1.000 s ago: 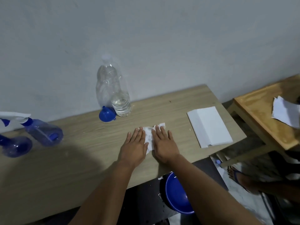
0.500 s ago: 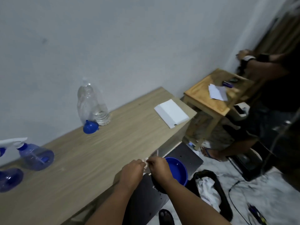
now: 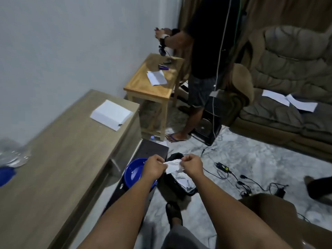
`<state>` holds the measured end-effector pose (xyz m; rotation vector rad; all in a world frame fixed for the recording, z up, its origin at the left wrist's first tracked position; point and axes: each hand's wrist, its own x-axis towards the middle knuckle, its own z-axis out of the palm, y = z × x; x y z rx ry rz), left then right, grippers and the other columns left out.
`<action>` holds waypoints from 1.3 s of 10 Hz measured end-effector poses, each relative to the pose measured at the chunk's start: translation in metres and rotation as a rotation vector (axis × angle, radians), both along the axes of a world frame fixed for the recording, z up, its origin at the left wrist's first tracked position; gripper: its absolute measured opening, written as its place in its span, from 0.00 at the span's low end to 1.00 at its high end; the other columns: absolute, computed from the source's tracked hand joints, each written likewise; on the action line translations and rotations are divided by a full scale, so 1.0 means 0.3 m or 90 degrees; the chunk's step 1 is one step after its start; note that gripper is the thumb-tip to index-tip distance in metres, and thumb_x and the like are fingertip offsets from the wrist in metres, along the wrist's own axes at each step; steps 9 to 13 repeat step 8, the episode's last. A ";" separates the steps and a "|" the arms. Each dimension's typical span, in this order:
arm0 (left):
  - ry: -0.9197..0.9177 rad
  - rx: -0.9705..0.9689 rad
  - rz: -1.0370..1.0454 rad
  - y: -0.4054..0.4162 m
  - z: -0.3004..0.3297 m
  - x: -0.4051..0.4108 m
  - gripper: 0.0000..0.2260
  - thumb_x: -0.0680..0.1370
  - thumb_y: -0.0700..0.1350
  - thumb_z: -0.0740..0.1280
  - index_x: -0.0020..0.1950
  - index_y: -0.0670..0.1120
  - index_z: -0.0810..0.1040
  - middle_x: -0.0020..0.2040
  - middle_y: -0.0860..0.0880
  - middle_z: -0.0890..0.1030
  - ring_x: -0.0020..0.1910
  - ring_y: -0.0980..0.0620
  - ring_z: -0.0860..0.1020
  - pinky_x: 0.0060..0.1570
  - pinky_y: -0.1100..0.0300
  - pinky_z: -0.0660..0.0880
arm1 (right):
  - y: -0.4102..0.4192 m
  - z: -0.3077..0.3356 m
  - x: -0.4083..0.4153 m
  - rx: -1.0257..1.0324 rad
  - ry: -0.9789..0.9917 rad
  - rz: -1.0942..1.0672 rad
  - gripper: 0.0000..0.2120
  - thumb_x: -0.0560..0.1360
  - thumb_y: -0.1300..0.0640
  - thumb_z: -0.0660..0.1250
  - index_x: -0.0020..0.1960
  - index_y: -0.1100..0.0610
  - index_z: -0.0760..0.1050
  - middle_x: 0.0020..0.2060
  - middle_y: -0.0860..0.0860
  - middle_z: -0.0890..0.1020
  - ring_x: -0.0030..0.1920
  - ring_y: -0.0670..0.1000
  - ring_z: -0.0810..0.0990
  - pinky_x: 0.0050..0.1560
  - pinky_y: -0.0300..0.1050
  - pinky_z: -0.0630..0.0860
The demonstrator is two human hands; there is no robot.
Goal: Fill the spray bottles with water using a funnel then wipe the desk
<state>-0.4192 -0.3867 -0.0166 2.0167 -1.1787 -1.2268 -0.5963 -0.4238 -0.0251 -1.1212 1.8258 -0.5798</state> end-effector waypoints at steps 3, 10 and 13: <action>0.150 0.135 0.032 -0.274 -0.249 -0.316 0.06 0.72 0.35 0.73 0.48 0.41 0.83 0.41 0.43 0.85 0.39 0.46 0.82 0.44 0.49 0.81 | -0.173 -0.233 -0.221 0.118 -0.053 -0.104 0.11 0.76 0.65 0.71 0.36 0.59 0.84 0.37 0.61 0.87 0.42 0.63 0.87 0.44 0.60 0.87; 0.080 0.253 -0.113 -0.533 -0.701 -0.478 0.28 0.77 0.43 0.69 0.77 0.42 0.67 0.69 0.43 0.76 0.65 0.46 0.77 0.64 0.53 0.74 | -0.494 -0.591 -0.306 0.278 0.042 0.085 0.22 0.82 0.61 0.64 0.75 0.61 0.74 0.69 0.60 0.80 0.66 0.59 0.80 0.63 0.46 0.75; 0.080 0.253 -0.113 -0.533 -0.701 -0.478 0.28 0.77 0.43 0.69 0.77 0.42 0.67 0.69 0.43 0.76 0.65 0.46 0.77 0.64 0.53 0.74 | -0.494 -0.591 -0.306 0.278 0.042 0.085 0.22 0.82 0.61 0.64 0.75 0.61 0.74 0.69 0.60 0.80 0.66 0.59 0.80 0.63 0.46 0.75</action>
